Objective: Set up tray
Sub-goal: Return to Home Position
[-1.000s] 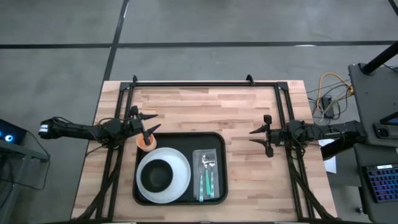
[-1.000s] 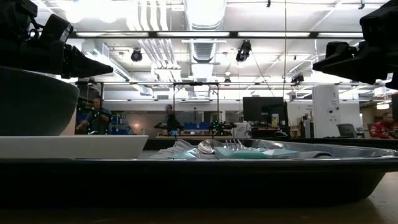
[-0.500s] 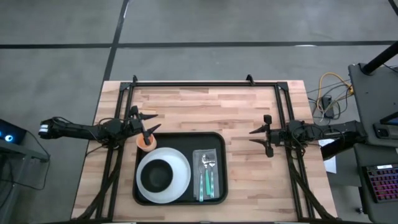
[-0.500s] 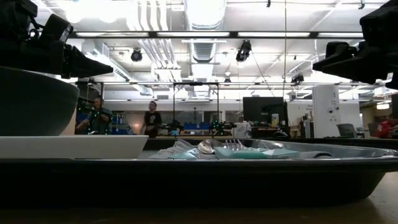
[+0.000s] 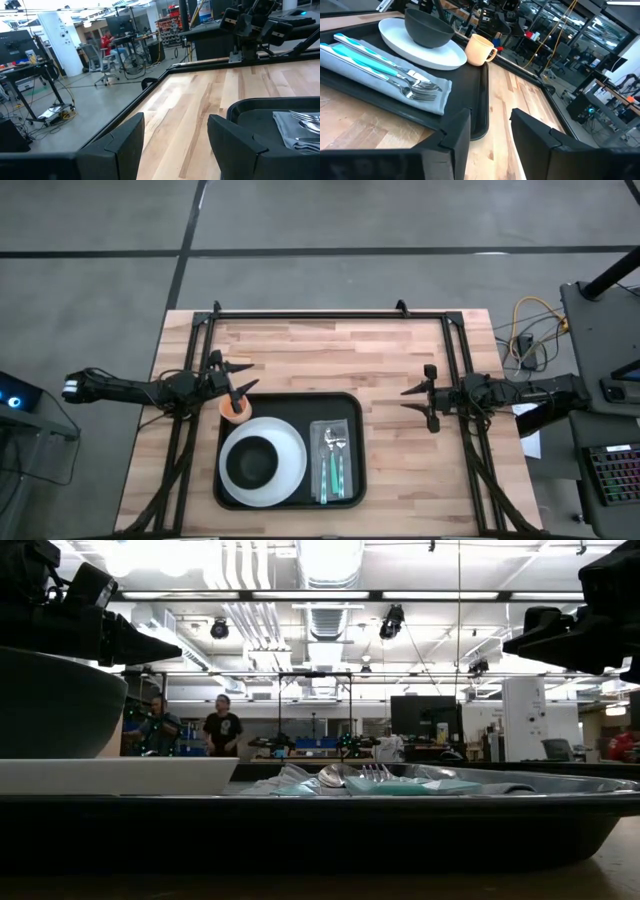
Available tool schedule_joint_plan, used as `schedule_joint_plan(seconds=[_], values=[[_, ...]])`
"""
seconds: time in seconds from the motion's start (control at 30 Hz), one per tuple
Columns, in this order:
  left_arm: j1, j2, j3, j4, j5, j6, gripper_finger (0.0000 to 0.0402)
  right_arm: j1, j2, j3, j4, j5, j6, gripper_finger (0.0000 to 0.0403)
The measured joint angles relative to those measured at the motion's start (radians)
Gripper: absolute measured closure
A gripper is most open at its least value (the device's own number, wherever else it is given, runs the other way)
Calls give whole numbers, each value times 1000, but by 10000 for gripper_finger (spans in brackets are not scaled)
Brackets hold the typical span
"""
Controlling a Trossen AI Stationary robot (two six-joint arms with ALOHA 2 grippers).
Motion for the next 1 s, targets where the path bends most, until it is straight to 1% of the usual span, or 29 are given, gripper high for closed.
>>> schedule_joint_plan(seconds=[0.17,0.53,1.0], values=[[0,0,0,0,0,0,203,0,0,0,0,0,0,268],[0,0,0,0,0,0,203,0,0,0,0,0,0,279],[0,0,0,0,0,0,203,0,0,0,0,0,0,280]])
